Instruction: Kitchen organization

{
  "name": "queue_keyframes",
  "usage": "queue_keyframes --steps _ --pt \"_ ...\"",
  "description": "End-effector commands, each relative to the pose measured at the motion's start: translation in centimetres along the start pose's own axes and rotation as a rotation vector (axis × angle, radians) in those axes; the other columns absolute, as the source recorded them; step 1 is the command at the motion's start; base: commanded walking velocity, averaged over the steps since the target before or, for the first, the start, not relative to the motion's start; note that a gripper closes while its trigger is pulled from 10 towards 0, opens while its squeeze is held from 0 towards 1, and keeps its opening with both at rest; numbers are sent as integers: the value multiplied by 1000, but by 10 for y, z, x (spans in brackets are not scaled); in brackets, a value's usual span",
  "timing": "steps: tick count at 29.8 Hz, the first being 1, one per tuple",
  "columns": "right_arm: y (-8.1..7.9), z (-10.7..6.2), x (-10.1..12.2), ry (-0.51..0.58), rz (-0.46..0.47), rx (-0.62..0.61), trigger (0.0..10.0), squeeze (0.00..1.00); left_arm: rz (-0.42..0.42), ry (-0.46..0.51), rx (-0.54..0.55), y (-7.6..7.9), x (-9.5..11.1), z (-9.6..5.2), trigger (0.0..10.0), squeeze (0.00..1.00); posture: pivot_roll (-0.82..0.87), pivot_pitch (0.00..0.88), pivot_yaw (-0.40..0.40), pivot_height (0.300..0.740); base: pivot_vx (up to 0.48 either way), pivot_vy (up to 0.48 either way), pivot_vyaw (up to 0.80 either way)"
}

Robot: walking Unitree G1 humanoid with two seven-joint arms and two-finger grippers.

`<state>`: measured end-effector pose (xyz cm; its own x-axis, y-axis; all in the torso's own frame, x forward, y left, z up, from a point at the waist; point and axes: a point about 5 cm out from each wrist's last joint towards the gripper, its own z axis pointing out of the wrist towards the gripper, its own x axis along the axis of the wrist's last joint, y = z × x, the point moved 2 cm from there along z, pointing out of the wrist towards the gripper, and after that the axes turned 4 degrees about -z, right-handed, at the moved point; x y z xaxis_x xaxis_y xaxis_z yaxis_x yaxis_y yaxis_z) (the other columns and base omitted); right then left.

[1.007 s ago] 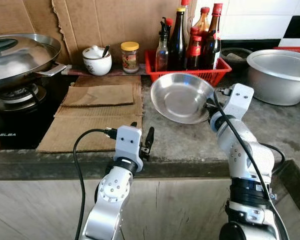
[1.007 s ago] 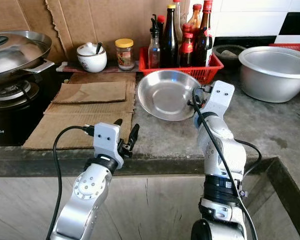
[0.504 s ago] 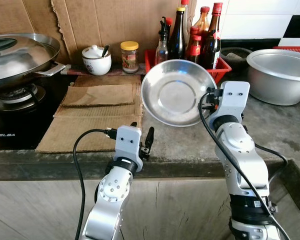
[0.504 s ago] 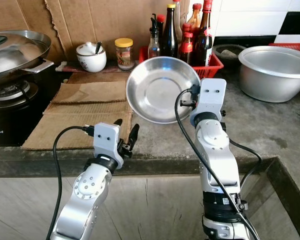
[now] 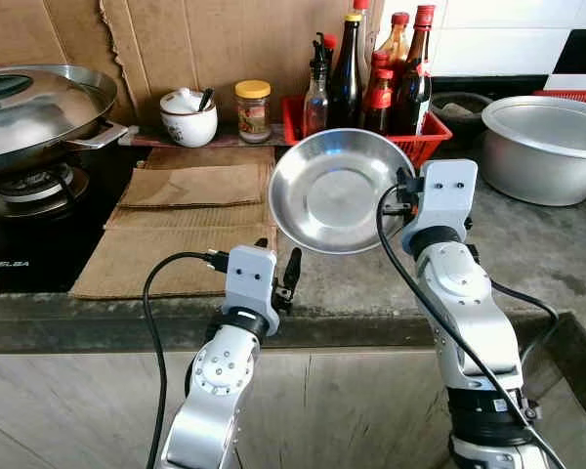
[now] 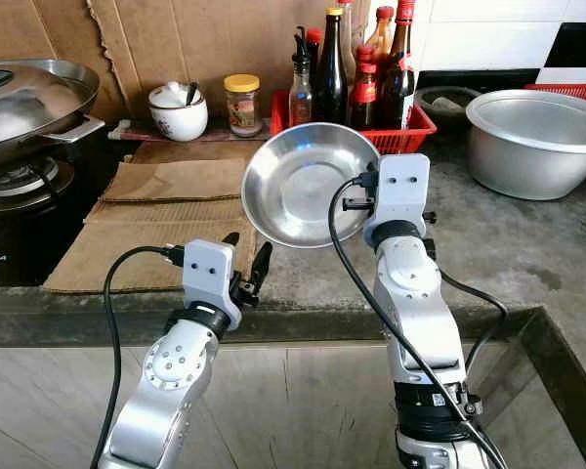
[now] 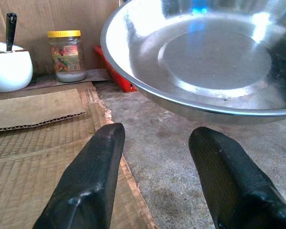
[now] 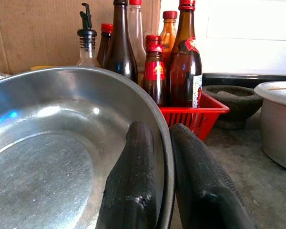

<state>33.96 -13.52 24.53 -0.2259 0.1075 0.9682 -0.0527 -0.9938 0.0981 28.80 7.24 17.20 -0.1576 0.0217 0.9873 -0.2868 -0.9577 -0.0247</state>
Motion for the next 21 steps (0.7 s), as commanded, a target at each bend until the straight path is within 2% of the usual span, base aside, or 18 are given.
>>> queue_keyframes --steps 1,12,13,15,16,17,21 --pt "3 -2 13 65 1 -12 0 0 -1 15 6 -1 5 0 10000 0 31 28 -28 740 0 0 0" --pt "3 -2 13 65 1 -12 0 0 -1 15 6 -1 5 0 10000 0 31 28 -28 740 0 0 0" --pt "2 -4 13 89 -27 -12 0 0 -1 14 7 -1 5 0 10000 0 31 28 -28 740 0 0 0" --pt "5 1 -40 -223 -51 -3 0 0 -2 12 9 -1 4 0 10000 0 29 17 -38 740 0 0 0" --pt "6 1 -55 -316 -46 -3 0 0 -2 11 10 0 4 0 10000 0 29 17 -38 740 0 0 0" --pt "6 0 -62 -362 -39 -1 0 0 -2 12 9 0 4 0 10000 0 29 16 -38 740 0 0 0" --pt "5 -1 -63 -368 -36 2 0 0 -2 12 8 0 3 0 10000 0 29 15 -36 740 0 0 0"
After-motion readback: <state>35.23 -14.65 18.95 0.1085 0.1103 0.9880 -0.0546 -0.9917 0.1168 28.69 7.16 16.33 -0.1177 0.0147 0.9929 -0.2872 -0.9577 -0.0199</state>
